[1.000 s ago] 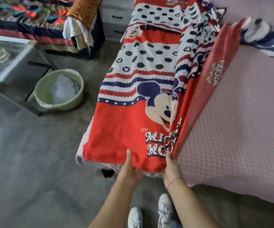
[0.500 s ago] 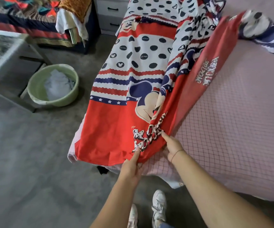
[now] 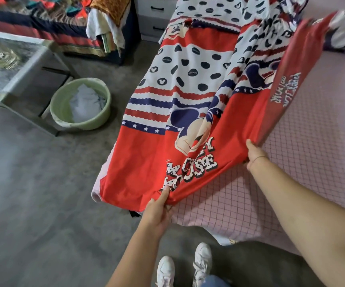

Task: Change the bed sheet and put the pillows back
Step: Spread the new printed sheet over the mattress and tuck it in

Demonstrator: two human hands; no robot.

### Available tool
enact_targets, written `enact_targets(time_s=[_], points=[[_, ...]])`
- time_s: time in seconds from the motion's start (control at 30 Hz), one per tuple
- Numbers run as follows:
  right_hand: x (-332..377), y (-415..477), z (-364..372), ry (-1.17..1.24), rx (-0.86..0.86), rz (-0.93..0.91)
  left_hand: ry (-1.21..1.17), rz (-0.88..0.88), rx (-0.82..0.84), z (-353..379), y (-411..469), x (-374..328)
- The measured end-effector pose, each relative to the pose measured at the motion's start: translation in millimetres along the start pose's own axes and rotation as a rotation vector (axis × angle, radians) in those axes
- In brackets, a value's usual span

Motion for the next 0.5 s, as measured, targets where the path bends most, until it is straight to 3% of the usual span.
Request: enact_targets(time_s=[0.17, 0.5], points=[[-8.4, -40.0, -84.1, -0.234, -0.313, -0.023, 0.064, -0.032, -0.015, 0.6, -0.7, 8.5], [-156.8, -123.3, -158.1, -0.276, -0.328, 0.071, 0.16, -0.1, -0.197, -56.8, -3.0, 24.0]])
Point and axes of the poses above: each hand's wrist, its own y-axis towards the middle knuckle, its own z-axis out of the palm, x = y × z, the point moved 9 cm from there along y, towards the middle knuckle, and after that the axes turned 12 degrees about x, right-handed, at the moved point
